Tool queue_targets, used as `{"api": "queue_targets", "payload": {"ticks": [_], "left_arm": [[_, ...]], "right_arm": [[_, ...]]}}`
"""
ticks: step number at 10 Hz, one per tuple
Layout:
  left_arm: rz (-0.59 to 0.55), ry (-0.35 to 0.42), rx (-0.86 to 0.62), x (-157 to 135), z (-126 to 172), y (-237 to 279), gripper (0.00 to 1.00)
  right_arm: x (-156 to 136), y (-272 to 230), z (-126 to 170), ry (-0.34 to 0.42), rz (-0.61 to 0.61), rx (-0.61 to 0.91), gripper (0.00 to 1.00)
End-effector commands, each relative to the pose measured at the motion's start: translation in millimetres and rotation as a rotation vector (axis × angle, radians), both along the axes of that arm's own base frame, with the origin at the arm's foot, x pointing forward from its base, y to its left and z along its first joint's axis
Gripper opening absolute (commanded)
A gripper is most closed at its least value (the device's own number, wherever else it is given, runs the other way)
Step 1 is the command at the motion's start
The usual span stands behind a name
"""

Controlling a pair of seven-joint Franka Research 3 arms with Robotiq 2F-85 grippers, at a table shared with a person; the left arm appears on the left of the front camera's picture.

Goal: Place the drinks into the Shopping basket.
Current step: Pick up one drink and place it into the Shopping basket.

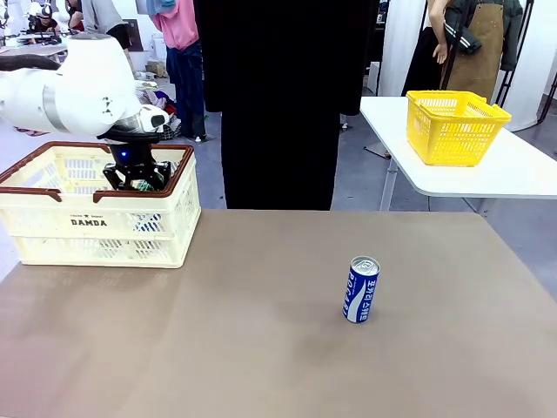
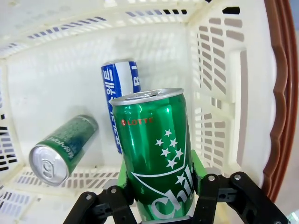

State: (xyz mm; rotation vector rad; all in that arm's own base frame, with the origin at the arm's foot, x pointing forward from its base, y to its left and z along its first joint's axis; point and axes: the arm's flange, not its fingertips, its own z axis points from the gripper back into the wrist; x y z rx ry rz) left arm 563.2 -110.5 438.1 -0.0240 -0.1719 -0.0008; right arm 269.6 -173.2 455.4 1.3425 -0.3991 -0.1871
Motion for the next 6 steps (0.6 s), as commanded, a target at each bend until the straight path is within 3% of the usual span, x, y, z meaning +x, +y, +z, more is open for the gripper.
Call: {"api": "queue_targets", "payload": {"ticks": [1,3,6], "left_arm": [[-0.038,0.016,-0.026,2,-4,4,0.0],[-0.048,0.059,0.002,4,-16,3,0.0],[-0.014,0.055,0.013,6,-30,3,0.0]], "right_arm": [[2,0,3,-0.023,-0.002,0.015,1.0],[2,0,3,-0.023,-0.002,0.015,1.0],[2,0,3,-0.023,-0.002,0.015,1.0]]}}
